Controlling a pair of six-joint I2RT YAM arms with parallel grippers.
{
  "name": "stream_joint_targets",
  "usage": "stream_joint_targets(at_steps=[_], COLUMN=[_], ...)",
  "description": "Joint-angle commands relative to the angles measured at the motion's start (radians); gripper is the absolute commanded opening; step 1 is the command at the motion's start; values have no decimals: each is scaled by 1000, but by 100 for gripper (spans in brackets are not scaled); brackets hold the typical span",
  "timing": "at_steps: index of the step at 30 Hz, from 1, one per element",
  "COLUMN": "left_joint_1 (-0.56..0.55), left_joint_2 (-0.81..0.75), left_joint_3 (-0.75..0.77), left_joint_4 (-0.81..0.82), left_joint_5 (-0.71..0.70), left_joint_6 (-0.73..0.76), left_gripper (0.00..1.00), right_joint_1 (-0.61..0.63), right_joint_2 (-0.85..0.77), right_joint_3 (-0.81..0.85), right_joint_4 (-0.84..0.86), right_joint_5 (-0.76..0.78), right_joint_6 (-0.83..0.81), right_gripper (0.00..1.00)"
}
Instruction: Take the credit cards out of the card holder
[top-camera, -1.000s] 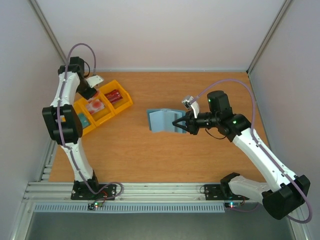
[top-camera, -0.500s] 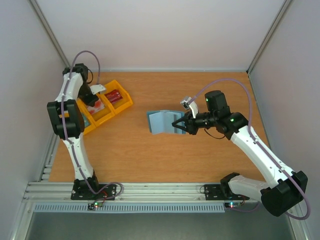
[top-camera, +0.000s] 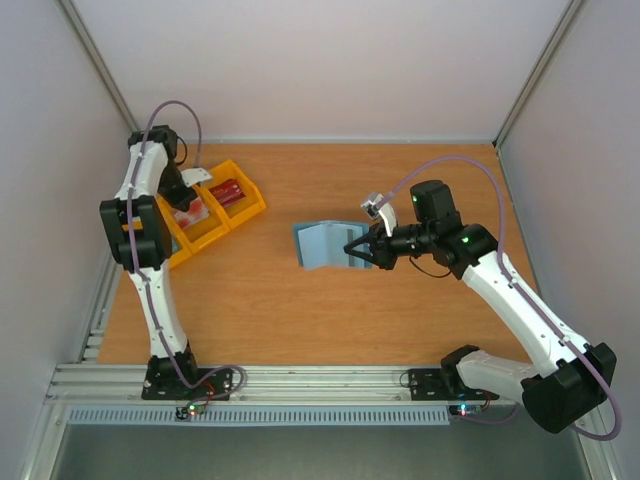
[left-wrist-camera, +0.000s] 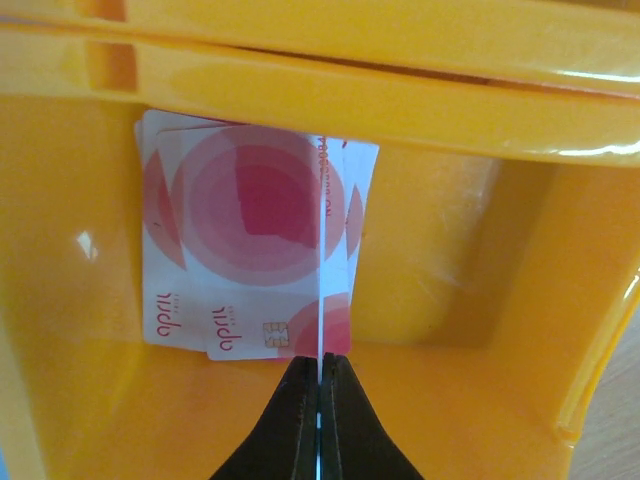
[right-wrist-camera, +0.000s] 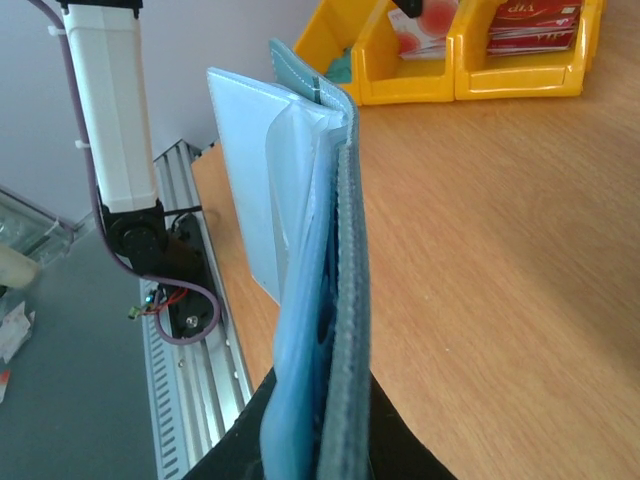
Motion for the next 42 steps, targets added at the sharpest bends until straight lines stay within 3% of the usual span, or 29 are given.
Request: stream_joint_targets(at_steps=[1,8,10,15,22,28,30,32,42], left_joint_1=[-3,-5,-3,-3,-5,-3,-3,-4,-14], left_joint_2=[13,30,44,76,54,2,-12,-30,-337], left_joint_3=[-1,8,8,27,82,72,77,96,48], left_joint_4=[-34,-15,12,65,150,152,143,112,-178], left_joint_5=[-17,-34,-85,-164,-169,-111,-84,-34,747], left_joint_6=[37,31,32,39,-1,13,8,-9,-61], left_gripper=[0,1,7,38,47,64,65,64,68], right_joint_1=[-3,-3,-3,-2,-2,-2,-2,-2,-2], right_joint_2=[-22,-16,-16,-13,-9,-5,-4,-5,-36], right_joint_3=[21,17,17,15,13,12,13,13,28], right_joint_4=[13,20,21,20,25,22,23,26,49], right_joint_5=[-21,-35,-39,-43,-62,-76,-79,-79,-14], right_joint_6=[-10,-8,-8,-9,-8,-8,-9,-7,65], right_gripper=[2,2,2,2,3,4,3,3,3])
